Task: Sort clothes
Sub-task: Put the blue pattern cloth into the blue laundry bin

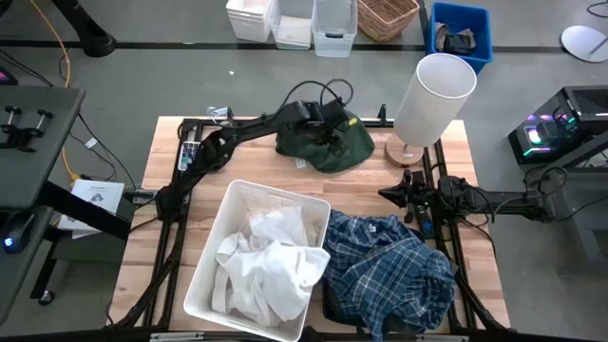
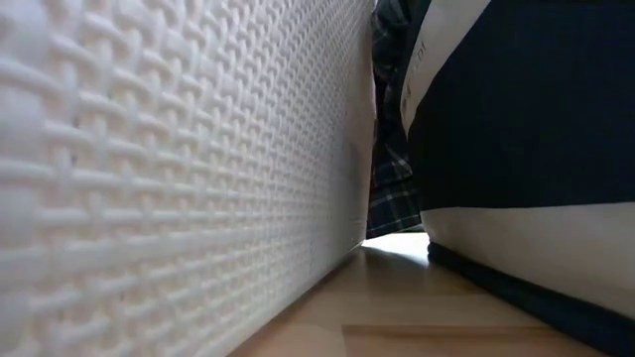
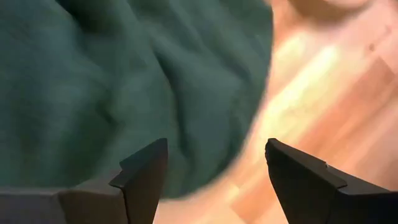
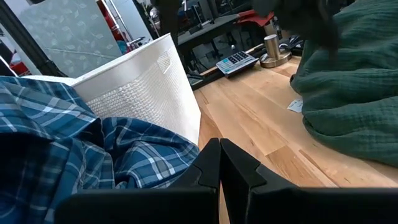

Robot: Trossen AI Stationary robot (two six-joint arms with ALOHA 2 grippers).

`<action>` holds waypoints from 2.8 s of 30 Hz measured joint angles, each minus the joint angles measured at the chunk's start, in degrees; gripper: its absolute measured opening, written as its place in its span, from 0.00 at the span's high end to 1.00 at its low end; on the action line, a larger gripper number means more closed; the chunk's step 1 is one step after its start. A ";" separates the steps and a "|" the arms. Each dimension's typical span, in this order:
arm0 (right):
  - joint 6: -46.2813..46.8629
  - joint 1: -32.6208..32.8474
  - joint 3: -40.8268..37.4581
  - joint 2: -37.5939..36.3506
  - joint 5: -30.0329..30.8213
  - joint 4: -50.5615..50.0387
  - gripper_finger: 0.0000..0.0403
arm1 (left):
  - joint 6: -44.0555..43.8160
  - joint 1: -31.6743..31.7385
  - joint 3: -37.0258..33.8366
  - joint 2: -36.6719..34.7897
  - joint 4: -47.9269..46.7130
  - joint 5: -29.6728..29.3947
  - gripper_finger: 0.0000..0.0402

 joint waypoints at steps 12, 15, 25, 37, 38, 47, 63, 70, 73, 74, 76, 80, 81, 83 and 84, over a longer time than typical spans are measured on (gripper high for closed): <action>0.00 0.00 0.00 0.00 0.02 0.00 1.00 | 24.68 -9.44 0.04 -0.62 -0.33 8.57 0.36; 0.00 0.02 0.00 0.00 0.02 0.00 1.00 | 31.98 -13.11 0.06 -1.60 -0.47 9.13 0.36; 0.00 0.00 0.00 -0.02 0.02 0.00 1.00 | 35.08 -14.04 0.07 -4.87 -7.44 12.07 0.36; 0.00 0.01 0.00 0.02 0.02 0.00 1.00 | 37.32 -10.75 -8.23 -14.09 -10.10 14.33 0.36; -0.02 0.01 0.00 0.02 0.01 0.00 1.00 | 37.30 -10.70 -12.31 -16.24 -8.32 14.56 0.36; 0.00 0.01 0.00 0.02 0.02 0.00 1.00 | 24.17 -12.51 -53.49 -44.17 30.74 10.45 0.36; 0.00 0.02 0.00 0.00 0.02 0.00 1.00 | 30.68 -21.46 -35.01 -32.39 24.92 7.81 0.36; 0.00 0.00 0.00 -0.02 0.01 0.00 1.00 | 31.63 -22.38 -31.96 -30.73 13.46 5.05 0.36; 0.00 0.02 0.00 0.00 0.02 0.00 1.00 | 32.50 -22.37 -31.58 -31.14 8.41 2.10 0.36; 0.00 0.00 0.00 -0.01 0.02 0.00 1.00 | 32.50 -22.37 -31.58 -31.65 6.71 1.45 0.36; 0.00 0.02 0.00 0.00 0.02 0.00 1.00 | 32.12 -22.37 -31.59 -32.66 2.73 -0.19 0.36; 0.00 0.01 0.00 0.00 0.02 0.00 1.00 | 31.52 -22.37 -31.97 -35.15 -1.07 -2.89 0.36; 0.00 0.00 0.00 0.00 0.02 0.00 1.00 | 31.56 -22.37 -32.07 -35.78 -1.23 -2.94 0.36; 0.00 0.00 0.00 0.00 0.02 0.00 1.00 | 31.62 -22.37 -32.09 -36.66 0.41 -2.95 0.36; 0.00 0.00 0.00 0.00 0.02 0.00 1.00 | 31.73 -22.27 -32.04 -36.97 1.62 -2.95 0.36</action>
